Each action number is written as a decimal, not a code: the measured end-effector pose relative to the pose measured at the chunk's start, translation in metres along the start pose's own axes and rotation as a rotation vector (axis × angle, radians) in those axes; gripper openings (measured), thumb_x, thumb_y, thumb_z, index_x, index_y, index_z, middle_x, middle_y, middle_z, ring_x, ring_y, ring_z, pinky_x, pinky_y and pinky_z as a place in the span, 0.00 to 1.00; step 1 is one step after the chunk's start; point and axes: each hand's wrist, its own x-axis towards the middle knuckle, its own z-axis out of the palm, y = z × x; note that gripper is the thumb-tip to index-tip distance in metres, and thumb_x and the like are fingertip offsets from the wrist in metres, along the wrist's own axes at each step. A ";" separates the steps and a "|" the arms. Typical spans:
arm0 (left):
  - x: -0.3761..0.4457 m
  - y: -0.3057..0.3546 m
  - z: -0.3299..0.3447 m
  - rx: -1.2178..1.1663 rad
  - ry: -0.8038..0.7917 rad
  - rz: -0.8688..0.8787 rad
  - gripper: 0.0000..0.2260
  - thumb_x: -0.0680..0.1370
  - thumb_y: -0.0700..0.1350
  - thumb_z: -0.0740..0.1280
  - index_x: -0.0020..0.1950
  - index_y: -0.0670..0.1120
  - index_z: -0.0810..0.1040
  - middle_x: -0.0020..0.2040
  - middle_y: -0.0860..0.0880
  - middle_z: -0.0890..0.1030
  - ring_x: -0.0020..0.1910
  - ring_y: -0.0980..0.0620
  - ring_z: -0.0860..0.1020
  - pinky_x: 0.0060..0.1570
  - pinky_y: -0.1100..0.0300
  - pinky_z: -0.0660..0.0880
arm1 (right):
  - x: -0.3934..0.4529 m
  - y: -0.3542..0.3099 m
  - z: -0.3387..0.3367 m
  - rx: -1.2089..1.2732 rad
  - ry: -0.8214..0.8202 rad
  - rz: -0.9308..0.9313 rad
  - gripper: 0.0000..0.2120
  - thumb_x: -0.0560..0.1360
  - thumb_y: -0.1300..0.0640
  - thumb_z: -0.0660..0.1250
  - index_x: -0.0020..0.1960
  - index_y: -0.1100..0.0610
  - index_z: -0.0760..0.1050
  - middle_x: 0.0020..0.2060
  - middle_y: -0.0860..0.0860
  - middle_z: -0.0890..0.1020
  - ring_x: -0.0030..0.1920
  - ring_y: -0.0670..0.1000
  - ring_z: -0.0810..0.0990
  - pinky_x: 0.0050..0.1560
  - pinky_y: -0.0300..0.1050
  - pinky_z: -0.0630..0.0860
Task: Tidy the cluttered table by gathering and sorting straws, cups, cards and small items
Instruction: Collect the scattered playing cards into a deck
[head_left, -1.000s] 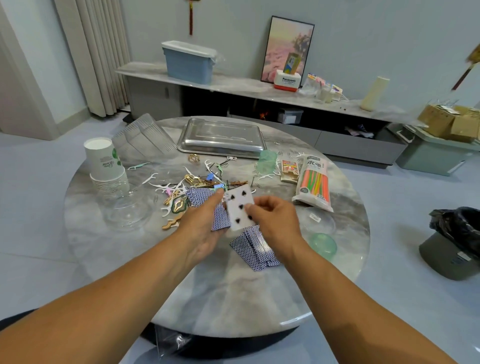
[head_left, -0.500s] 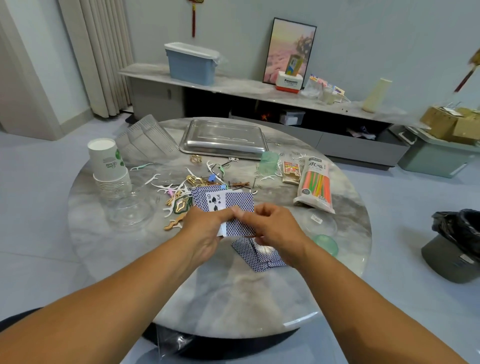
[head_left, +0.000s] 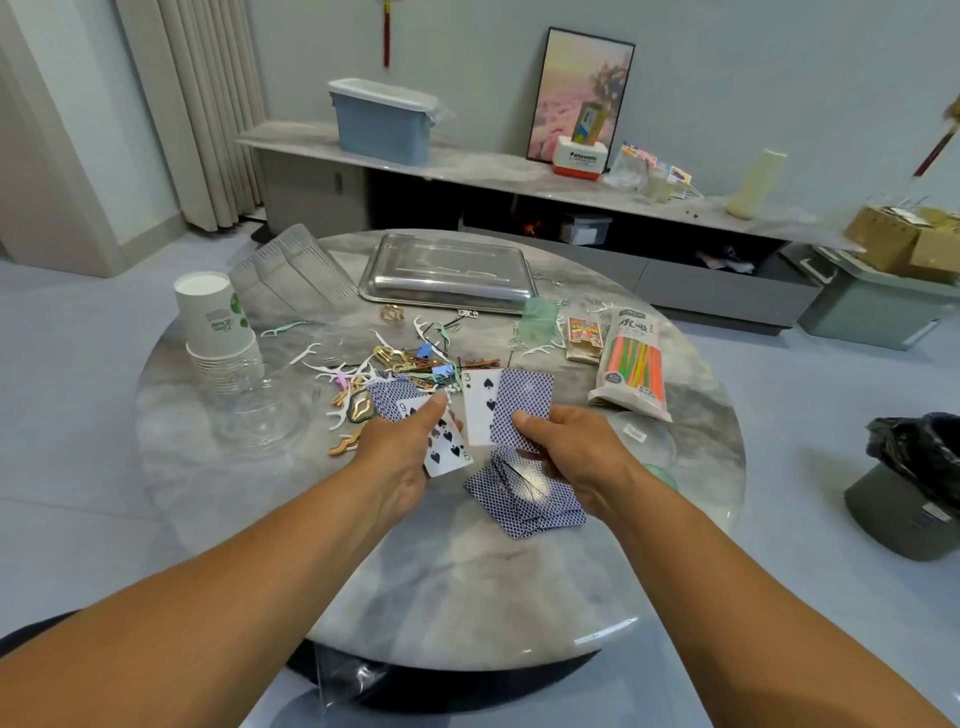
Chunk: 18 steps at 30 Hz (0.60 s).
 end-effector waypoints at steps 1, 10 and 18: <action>-0.002 0.000 0.001 -0.027 -0.047 -0.018 0.13 0.76 0.40 0.75 0.57 0.37 0.79 0.50 0.38 0.85 0.46 0.37 0.85 0.51 0.32 0.79 | -0.001 0.001 0.001 -0.026 -0.043 0.002 0.09 0.78 0.56 0.72 0.53 0.62 0.83 0.44 0.57 0.87 0.30 0.44 0.77 0.27 0.37 0.67; 0.005 -0.001 -0.004 0.056 0.015 0.057 0.18 0.70 0.31 0.77 0.58 0.39 0.81 0.52 0.40 0.85 0.48 0.39 0.85 0.50 0.38 0.82 | 0.008 0.019 -0.021 -0.638 0.075 0.057 0.12 0.75 0.51 0.75 0.44 0.60 0.79 0.41 0.56 0.81 0.42 0.56 0.80 0.44 0.49 0.75; -0.003 -0.003 0.002 0.070 -0.072 0.041 0.17 0.69 0.35 0.79 0.57 0.38 0.82 0.50 0.40 0.86 0.47 0.39 0.86 0.49 0.39 0.82 | -0.003 0.003 0.005 -0.171 -0.071 -0.089 0.21 0.75 0.38 0.71 0.58 0.52 0.82 0.48 0.48 0.86 0.42 0.48 0.84 0.36 0.39 0.75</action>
